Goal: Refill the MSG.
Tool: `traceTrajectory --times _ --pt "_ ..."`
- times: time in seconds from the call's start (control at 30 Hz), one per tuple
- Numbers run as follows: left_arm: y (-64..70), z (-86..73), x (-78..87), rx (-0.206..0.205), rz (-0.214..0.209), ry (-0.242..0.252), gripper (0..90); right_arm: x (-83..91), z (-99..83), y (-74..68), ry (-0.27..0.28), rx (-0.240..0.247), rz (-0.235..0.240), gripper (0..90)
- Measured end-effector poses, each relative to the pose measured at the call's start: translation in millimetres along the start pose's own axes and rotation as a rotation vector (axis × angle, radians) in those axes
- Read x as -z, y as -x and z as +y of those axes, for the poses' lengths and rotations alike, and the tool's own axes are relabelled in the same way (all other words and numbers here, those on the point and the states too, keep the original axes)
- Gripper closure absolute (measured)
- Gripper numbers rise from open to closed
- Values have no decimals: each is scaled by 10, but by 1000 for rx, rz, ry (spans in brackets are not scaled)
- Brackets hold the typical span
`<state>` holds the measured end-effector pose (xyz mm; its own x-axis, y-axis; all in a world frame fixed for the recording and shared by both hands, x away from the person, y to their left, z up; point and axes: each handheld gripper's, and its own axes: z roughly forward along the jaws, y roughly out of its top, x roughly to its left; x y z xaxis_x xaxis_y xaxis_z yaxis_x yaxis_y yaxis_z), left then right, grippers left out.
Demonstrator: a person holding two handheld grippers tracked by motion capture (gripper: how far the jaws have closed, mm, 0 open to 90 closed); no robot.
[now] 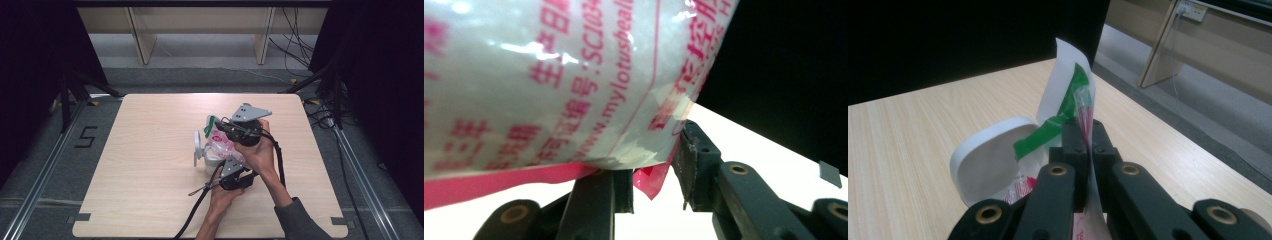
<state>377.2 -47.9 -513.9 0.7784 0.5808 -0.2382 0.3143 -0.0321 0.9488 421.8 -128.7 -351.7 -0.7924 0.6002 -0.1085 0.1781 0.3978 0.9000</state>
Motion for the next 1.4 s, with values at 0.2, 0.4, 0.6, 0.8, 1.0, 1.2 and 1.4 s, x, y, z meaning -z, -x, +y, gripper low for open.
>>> traceTrajectory --times 0.2,0.4,0.6,0.8,1.0,1.2,1.4 --pt "-37 8 45 18 11 10 641 131 35 30 49 -2 20 900" --pt "-62 0 77 17 18 -10 616 303 5 98 72 -33 21 900" --pt "-68 -12 82 25 15 -33 588 424 -73 207 98 -33 1 900" --pt "-83 2 149 42 9 -48 532 562 -153 287 131 -101 26 900" --pt "-61 22 215 49 21 -61 458 661 -266 400 157 -180 86 900" --pt "-27 10 332 54 71 -92 381 742 -341 494 189 -229 92 900" --pt "-18 -108 569 33 70 -111 357 772 -389 536 191 -198 63 900"
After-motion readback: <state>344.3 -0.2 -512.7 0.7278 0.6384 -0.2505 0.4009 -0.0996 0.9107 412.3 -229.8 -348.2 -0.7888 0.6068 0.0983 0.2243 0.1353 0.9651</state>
